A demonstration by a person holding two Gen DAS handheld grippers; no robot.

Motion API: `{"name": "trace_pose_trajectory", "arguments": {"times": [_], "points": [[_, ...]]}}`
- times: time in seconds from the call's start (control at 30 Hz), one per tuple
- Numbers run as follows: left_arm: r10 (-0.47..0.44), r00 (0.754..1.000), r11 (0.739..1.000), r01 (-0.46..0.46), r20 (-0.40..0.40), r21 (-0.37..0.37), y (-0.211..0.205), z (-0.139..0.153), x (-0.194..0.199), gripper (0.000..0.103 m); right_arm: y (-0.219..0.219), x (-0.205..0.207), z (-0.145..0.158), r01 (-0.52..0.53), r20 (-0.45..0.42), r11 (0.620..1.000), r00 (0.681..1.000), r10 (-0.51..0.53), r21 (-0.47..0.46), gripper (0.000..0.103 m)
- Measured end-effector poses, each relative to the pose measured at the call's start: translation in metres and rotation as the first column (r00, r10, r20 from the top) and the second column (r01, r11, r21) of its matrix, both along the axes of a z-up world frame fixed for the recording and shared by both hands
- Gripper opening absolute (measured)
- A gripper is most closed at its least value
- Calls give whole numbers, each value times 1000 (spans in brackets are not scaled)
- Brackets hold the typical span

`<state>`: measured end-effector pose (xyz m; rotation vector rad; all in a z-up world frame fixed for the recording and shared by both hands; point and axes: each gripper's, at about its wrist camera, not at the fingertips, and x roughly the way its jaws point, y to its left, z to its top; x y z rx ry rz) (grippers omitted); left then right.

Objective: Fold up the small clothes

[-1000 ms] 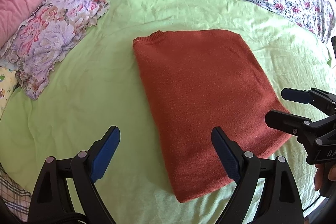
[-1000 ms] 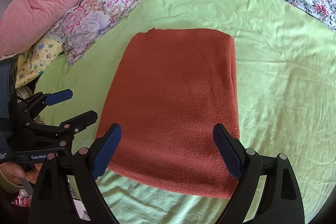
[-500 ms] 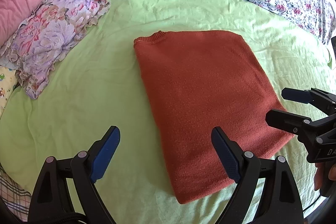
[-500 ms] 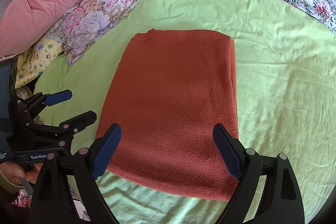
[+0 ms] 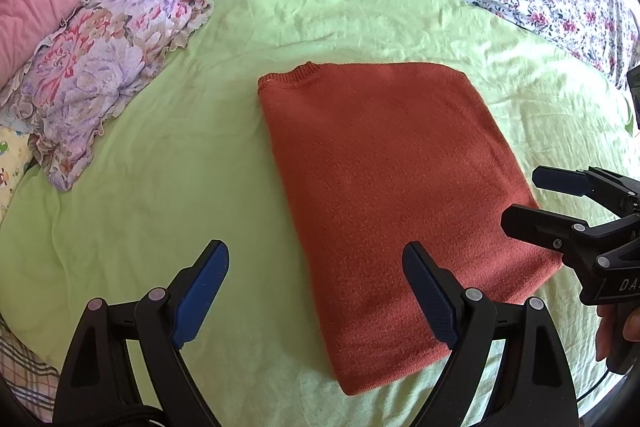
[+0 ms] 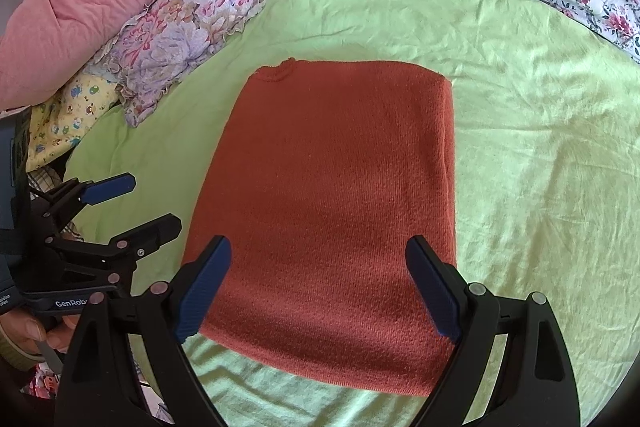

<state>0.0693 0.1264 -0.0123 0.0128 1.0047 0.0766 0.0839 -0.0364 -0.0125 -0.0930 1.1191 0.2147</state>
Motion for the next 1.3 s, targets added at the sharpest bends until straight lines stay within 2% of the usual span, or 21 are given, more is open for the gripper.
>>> {"name": "trace_pose_trajectory", "arguments": {"times": [1.3], "points": [[22,1000,1000,-22,-14,-15,-1,-6,4,89,4,6,-3,-2,-8,1000,1000,2,3,89]]}}
